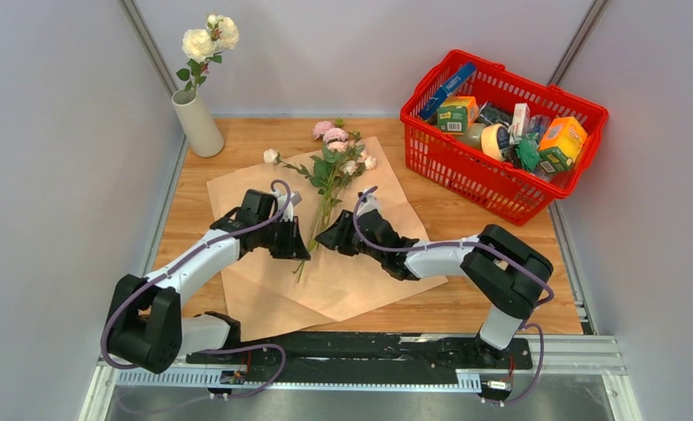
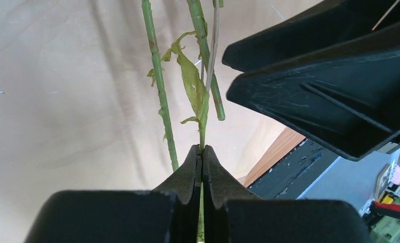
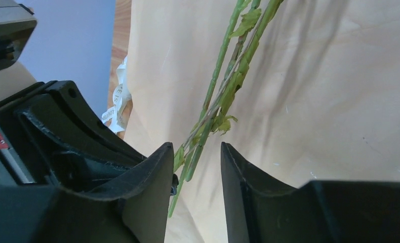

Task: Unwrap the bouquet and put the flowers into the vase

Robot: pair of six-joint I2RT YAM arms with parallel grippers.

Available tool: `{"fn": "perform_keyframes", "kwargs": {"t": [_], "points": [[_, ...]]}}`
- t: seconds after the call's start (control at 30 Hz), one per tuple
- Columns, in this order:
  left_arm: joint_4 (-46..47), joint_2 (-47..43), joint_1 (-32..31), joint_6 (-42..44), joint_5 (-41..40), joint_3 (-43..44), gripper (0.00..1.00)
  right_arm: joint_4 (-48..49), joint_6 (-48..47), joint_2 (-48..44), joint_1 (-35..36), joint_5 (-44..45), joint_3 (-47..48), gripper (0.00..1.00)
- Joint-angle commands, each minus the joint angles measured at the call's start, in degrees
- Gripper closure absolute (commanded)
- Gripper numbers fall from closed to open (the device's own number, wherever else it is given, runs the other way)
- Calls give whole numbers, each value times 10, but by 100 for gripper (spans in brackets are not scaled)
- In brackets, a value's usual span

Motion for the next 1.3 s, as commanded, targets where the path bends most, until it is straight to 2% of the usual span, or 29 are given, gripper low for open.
{"fn": "perform_keyframes", "kwargs": {"t": [0.0,0.03,0.27,0.5,0.57,0.63,0.73,0.87,1.03,1.27], "points": [[12,-21,-4,-7,-3,1,100,13,-1,-35,5,-12,-17,58],[12,-19,-3,-7,-3,1,100,16,4,-35,6,-34,-20,59],[12,-19,-4,-7,-4,0,100,24,20,-15,13,-42,-11,59],[16,-17,-4,-12,0,3,100,36,32,19,13,-53,9,65],[16,-16,-4,-13,2,4,100,45,39,24,13,-52,8,71],[15,-16,-4,-13,1,6,100,56,41,25,13,-46,4,85],[-7,-19,-4,-10,-22,9,100,56,34,19,13,-30,4,99],[-49,-34,-4,-12,-73,14,100,50,32,14,6,-23,18,100],[-42,-59,-8,-13,-54,4,100,43,34,14,2,-24,37,100],[5,-42,-18,-28,-18,-18,100,50,46,26,3,-39,55,100]]}}
